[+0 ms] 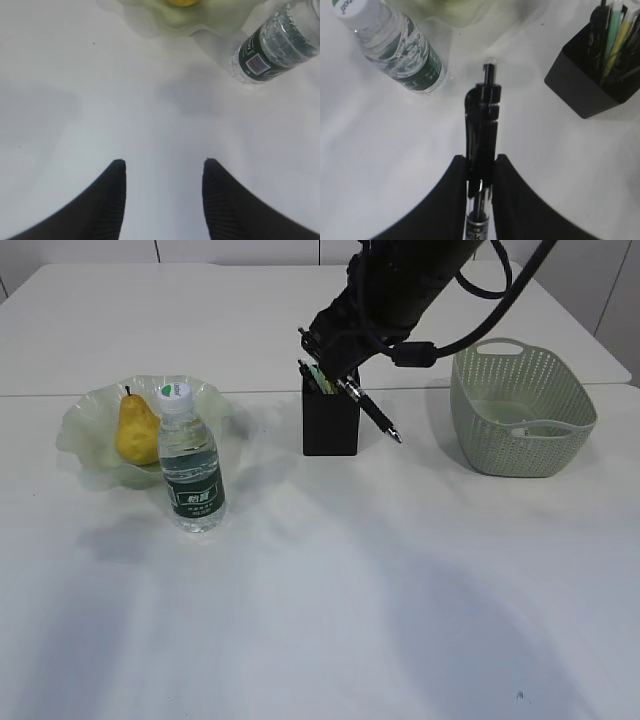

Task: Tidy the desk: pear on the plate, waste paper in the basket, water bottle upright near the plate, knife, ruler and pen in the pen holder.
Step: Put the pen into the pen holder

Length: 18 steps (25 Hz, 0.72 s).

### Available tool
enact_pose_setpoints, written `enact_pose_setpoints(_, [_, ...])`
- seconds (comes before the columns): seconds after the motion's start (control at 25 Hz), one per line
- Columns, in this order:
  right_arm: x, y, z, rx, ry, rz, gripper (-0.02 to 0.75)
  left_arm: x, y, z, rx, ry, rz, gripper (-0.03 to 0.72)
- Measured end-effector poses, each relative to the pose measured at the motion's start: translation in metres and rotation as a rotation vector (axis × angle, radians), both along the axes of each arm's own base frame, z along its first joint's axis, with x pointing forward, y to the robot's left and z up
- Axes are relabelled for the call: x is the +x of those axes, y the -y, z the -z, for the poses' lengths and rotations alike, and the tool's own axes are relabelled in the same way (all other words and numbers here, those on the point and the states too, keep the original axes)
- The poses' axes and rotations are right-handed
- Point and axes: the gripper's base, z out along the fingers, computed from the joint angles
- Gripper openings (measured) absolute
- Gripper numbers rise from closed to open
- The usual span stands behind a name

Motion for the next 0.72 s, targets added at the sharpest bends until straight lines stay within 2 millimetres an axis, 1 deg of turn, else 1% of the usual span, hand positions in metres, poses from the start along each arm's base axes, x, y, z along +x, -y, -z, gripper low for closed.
enact_pose_setpoints(0.16, [0.005,-0.001,0.003,0.016,0.053,0.015,0.108,0.0,0.002,0.0,-0.022,-0.006,-0.004,0.349])
enact_pose_setpoints(0.28, [0.011,-0.002,0.006,0.036,0.125,0.039,0.107,-0.001,0.002,0.0,-0.028,-0.008,-0.005,0.349])
enact_pose_setpoints(0.48, [0.022,-0.002,0.01,0.066,0.252,0.082,0.081,-0.001,0.002,0.0,-0.028,-0.012,-0.004,0.349])
enact_pose_setpoints(0.72, [0.036,0.004,0.014,0.095,0.355,0.137,0.077,-0.001,0.002,0.0,-0.028,-0.014,-0.004,0.349])
